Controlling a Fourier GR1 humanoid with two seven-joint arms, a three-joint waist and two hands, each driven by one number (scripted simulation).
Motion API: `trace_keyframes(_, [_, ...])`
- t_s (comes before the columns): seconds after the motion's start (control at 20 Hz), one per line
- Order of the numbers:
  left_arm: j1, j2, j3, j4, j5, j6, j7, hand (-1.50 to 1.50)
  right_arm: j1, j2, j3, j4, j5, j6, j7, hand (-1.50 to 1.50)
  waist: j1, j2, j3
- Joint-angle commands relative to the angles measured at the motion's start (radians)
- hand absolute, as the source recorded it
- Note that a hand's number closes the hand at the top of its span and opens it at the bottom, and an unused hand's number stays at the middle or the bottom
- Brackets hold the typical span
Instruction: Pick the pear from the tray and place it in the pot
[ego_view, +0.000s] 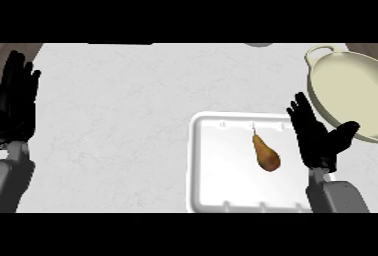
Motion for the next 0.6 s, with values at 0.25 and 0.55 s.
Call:
trace_keyframes(0.25, [0.088, -0.081, -0.303, 0.045, -0.007, -0.251, 0.064, 0.00, -0.095, -0.159, 0.355, 0.069, 0.150, 0.356, 0.260, 1.50, 0.038, 0.012, 0.006])
trace_keyframes(0.55, [0.208, -0.119, -0.370, 0.090, -0.009, -0.320, -0.008, 0.00, -0.101, -0.156, 0.253, -0.035, 0.385, 0.003, -0.120, -1.50, -0.010, -0.014, 0.013])
